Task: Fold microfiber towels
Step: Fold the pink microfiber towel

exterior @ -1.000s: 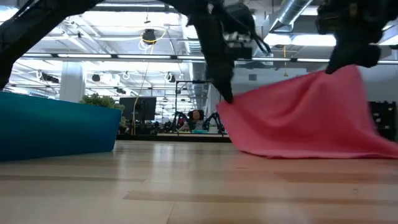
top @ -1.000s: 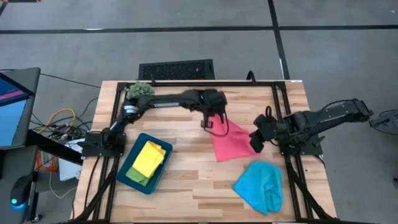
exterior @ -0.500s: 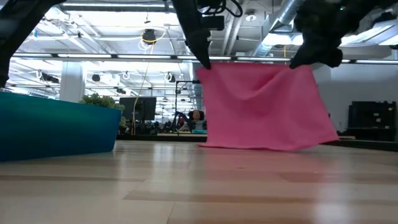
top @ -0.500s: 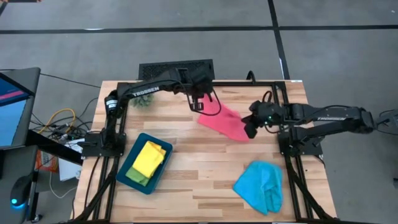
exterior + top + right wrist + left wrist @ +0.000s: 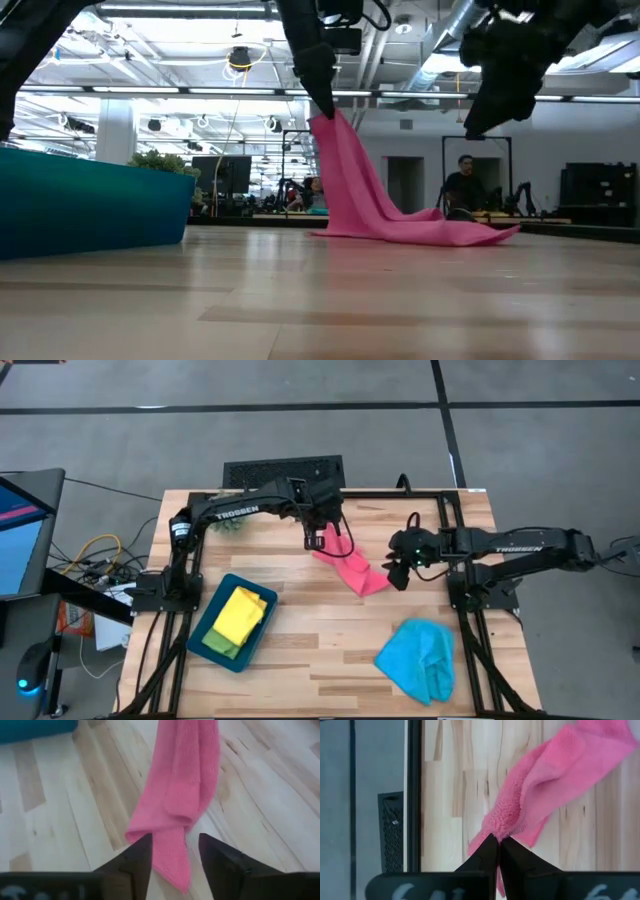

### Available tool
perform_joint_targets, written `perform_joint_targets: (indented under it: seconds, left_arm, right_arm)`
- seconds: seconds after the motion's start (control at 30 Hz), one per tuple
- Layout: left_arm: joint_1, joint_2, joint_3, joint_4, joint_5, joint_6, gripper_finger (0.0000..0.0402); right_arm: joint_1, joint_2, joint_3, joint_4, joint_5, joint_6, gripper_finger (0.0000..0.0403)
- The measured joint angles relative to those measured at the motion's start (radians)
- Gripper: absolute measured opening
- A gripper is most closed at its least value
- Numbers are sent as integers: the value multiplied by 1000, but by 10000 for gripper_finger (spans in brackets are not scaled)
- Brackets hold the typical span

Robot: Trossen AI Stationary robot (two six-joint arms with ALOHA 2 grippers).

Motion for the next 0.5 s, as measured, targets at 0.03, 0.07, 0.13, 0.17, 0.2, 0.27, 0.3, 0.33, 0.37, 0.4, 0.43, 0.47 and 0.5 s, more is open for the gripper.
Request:
perform_joint_targets:
  seconds: [0.03,0.07,0.13,0.17,0.2,0.27,0.3,0.33,0.37,0.4,0.43,0.47,0.5]
  left_arm:
    - [0,0,0,0,0,-3,0]
    - [0,0,0,-1,0,-5,0]
    - [0,0,0,-2,0,-11,0]
    - [0,0,0,-2,0,-11,0]
    - [0,0,0,-1,0,-11,0]
    - [0,0,0,-2,0,-12,0]
    - [0,0,0,-2,0,-12,0]
    - [0,0,0,-2,0,-12,0]
    - [0,0,0,-3,0,-12,0]
    - [0,0,0,-3,0,-12,0]
    - [0,0,0,-3,0,-12,0]
    - [0,0,0,-3,0,-10,0]
    - [0,0,0,-3,0,-8,0]
  right_arm:
    - [-1,14,0,3,1,-2,193]
    - [0,29,0,9,2,-10,201]
    - [3,70,0,32,1,-22,213]
    - [7,94,0,51,2,-31,216]
    - [11,120,0,75,2,-47,219]
    - [20,171,0,120,2,-98,220]
    - [26,197,0,151,2,-129,220]
    - [33,223,0,181,3,-161,219]
    - [38,250,0,202,8,-195,217]
    - [43,275,0,218,19,-226,215]
    - [45,299,0,231,29,-255,213]
    - [47,325,0,243,34,-282,210]
    - [47,348,0,248,37,-309,208]
